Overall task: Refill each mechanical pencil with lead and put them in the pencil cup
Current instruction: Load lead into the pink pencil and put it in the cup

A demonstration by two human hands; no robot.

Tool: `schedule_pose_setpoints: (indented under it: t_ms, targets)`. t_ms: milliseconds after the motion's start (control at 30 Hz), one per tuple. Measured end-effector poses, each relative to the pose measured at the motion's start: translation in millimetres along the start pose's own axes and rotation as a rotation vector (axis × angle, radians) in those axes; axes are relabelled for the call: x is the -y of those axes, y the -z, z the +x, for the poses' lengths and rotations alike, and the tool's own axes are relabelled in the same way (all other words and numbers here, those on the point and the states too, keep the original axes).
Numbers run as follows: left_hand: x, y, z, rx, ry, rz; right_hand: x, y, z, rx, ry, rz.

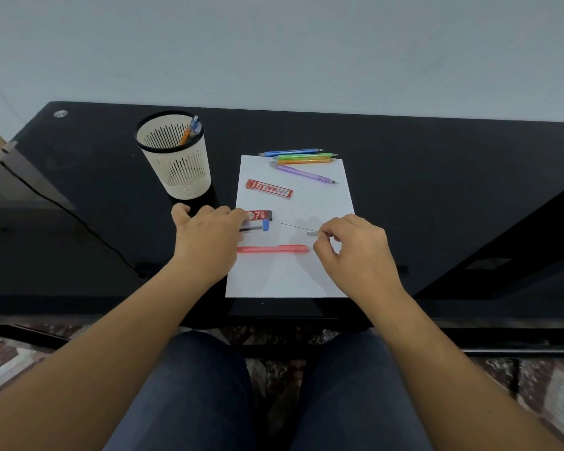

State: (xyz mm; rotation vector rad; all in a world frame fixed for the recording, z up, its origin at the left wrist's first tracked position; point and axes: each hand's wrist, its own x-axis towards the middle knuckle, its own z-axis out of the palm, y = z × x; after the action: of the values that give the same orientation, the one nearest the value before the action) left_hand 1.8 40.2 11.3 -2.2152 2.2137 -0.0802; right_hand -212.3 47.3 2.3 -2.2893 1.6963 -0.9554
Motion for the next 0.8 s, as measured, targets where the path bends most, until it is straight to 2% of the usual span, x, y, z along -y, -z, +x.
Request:
schedule_pose_setpoints:
  t_ms: [167,367,500,600,700,800]
  targets:
    - [-5,1,1,-0.021,-0.001,-0.098,-1,0,-1,0.024,0.03,0.011]
    - [-15,5,-4,-0.097,-0.162,-0.241,-1,-1,-1,0.025,0.067,0.016]
    - [-18,7,-5,-0.117,-0.2,-0.278,-1,-1,-2,0.037,0.077,0.018]
    - [-19,7,-5,-0.116,-0.209,-0.274,0,0,-3,0.047,0.058,0.015]
    - [-19,7,-6,-0.133,-0.241,-0.214,2,1,-5,0.041,0.025,-0.085]
    - [-21,7,-8,-0.146,-0.288,-0.162,3,0,-5,0.027,0.109,-0.21]
